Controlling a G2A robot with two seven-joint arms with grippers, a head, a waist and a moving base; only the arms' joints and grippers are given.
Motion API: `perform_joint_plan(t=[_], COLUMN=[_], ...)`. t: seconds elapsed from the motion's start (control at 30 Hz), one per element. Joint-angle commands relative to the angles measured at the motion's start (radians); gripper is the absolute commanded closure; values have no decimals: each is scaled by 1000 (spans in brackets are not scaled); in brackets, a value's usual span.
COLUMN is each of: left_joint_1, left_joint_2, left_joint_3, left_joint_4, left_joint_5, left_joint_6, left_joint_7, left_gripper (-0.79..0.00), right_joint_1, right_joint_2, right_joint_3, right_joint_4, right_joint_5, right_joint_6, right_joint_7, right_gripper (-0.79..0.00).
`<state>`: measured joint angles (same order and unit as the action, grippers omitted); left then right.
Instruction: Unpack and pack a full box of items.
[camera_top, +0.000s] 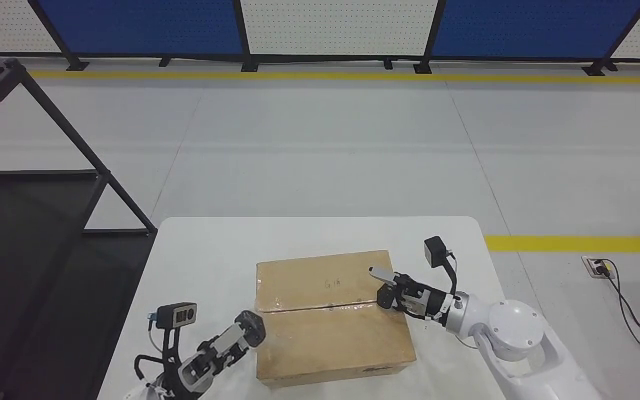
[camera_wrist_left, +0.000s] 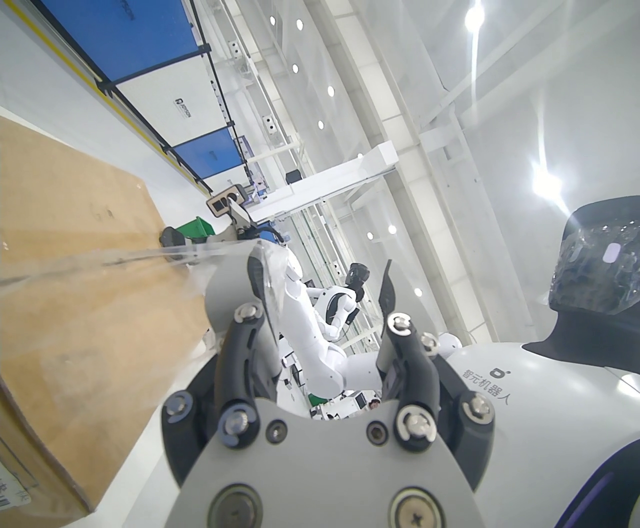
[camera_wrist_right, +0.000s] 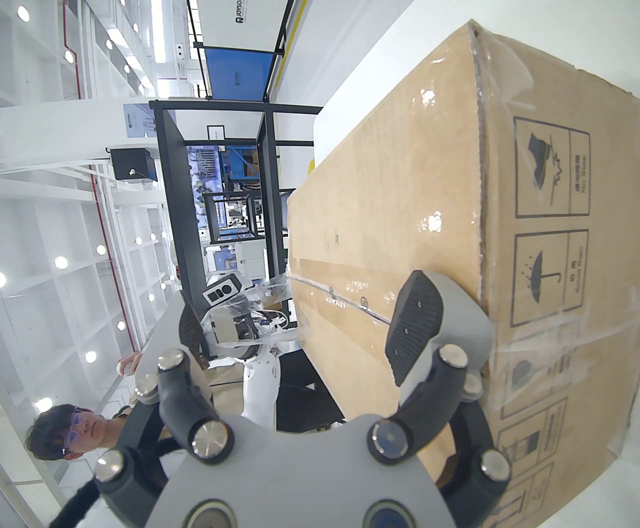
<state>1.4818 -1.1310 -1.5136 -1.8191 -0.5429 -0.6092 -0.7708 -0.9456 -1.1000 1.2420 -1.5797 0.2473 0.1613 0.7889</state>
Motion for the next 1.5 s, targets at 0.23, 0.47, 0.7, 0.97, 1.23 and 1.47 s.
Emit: perform_joint_plan(t=[0.23, 0.47, 0.7, 0.97, 1.23, 1.47], left_joint_1=[-8, -18, -28, -39, -43, -36], left_joint_2=[-1, -1, -1, -2, -3, -4], left_joint_3=[-1, -6, -11, -21, -21, -25], left_joint_4=[2, 8, 20, 30, 35, 44], left_joint_5=[-19, -44, -71, -116, -117, -124], left_joint_6=[6, 17, 17, 24, 31, 23], left_joint_7=[10, 9, 6, 1, -7, -13], left_gripper=[-431, -431, -425, -425, -440, -453], right_joint_1=[0, 0, 0, 0, 0, 0], right_joint_2=[0, 0, 0, 0, 0, 0], right_joint_3=[0, 0, 0, 0, 0, 0], right_joint_4=[0, 0, 0, 0, 0, 0], right_joint_5=[0, 0, 0, 0, 0, 0], right_joint_6=[0, 0, 0, 0, 0, 0], right_joint_7=[0, 0, 0, 0, 0, 0], right_gripper=[-785, -785, -785, -785, -785, -785])
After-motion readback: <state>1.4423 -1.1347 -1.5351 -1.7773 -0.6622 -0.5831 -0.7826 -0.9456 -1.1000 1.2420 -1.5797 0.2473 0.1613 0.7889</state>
